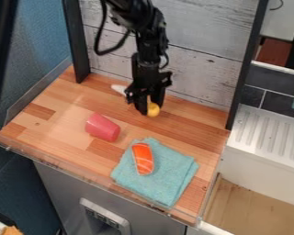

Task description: Move the yellow knife to the bottom left side of the table

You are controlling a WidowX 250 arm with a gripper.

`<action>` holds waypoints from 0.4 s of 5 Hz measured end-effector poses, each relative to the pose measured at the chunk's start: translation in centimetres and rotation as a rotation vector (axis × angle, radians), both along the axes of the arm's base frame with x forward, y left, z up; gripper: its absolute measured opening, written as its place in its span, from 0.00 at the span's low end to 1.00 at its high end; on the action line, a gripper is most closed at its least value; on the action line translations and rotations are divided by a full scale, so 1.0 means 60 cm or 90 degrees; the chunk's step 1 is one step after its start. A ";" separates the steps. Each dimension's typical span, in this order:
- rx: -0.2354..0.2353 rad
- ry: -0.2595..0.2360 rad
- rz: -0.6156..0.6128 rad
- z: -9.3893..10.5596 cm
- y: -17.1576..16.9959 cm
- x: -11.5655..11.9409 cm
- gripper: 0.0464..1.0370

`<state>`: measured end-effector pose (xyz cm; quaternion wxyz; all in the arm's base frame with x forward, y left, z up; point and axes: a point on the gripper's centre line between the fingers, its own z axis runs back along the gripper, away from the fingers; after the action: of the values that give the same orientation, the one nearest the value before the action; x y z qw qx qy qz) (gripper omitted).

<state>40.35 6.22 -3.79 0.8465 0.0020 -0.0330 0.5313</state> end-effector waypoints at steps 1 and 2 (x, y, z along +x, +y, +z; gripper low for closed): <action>-0.010 -0.020 0.035 0.027 0.031 -0.030 0.47; -0.017 -0.044 0.072 0.058 0.083 -0.066 0.47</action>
<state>36.36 11.20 -0.33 0.8134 -0.0257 -0.0546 0.5786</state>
